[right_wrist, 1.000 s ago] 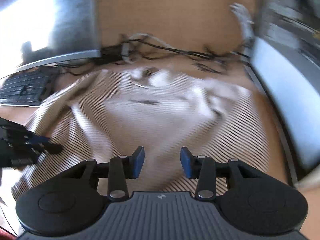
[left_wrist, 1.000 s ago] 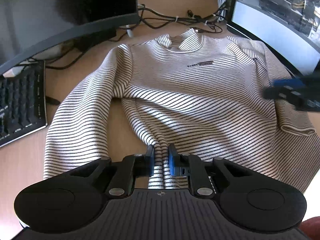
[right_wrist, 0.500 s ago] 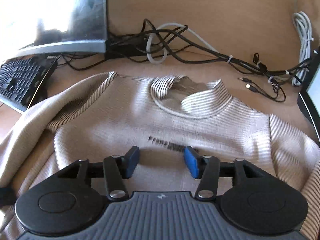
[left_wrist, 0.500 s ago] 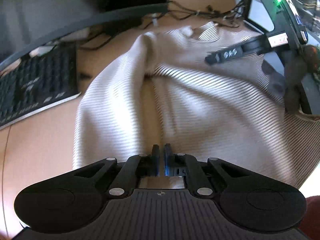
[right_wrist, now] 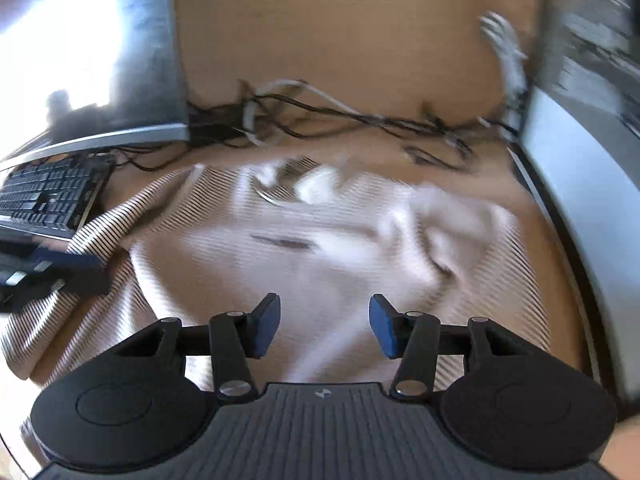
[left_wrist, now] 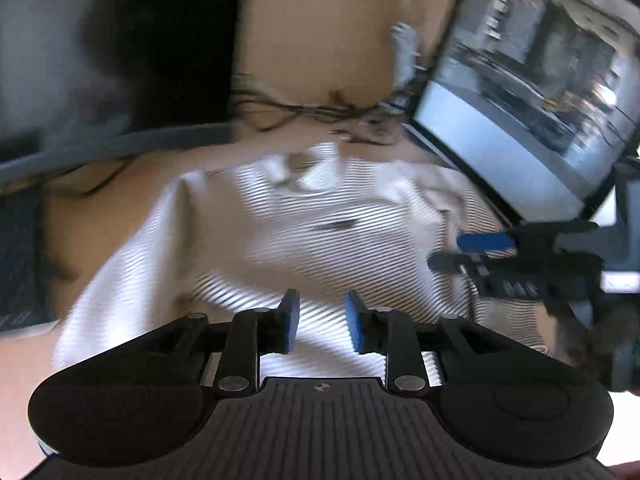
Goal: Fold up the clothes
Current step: 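Lay the shirt flat on the desk and open both grippers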
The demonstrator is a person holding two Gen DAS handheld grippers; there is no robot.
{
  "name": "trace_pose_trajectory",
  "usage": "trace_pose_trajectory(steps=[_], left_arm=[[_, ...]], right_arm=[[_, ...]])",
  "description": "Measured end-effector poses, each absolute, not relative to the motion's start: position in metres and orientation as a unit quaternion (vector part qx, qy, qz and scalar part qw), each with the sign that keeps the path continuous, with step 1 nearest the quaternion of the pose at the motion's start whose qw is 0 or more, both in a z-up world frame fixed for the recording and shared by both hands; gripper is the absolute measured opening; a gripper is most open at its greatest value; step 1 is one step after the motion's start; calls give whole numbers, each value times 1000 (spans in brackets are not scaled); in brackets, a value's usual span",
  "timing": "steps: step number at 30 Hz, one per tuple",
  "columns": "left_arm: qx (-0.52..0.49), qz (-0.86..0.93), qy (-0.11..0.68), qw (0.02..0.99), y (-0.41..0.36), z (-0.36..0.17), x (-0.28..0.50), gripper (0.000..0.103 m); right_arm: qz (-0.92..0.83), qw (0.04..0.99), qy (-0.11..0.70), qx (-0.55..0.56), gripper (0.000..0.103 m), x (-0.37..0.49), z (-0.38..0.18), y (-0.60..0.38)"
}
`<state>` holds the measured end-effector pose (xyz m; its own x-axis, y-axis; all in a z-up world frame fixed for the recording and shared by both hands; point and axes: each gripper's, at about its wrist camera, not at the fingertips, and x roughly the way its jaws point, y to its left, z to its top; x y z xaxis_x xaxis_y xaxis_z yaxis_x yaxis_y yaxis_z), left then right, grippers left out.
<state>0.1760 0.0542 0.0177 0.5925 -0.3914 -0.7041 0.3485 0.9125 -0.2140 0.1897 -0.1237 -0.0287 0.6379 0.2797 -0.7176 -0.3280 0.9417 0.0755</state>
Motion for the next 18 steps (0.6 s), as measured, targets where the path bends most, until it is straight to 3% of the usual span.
trace_pose_trajectory(steps=[5,13,18], left_arm=[[-1,-245,432,868,26,-13,203,44],[-57,-240,464,851,39,-34,201,66],[-83,-235,462,851,48,-34,190,69]], right_arm=[[146,897,418,-8,49,168,-45,-150],[142,901,410,3,49,179,-48,-141],[160,903,400,10,50,202,-44,-123]])
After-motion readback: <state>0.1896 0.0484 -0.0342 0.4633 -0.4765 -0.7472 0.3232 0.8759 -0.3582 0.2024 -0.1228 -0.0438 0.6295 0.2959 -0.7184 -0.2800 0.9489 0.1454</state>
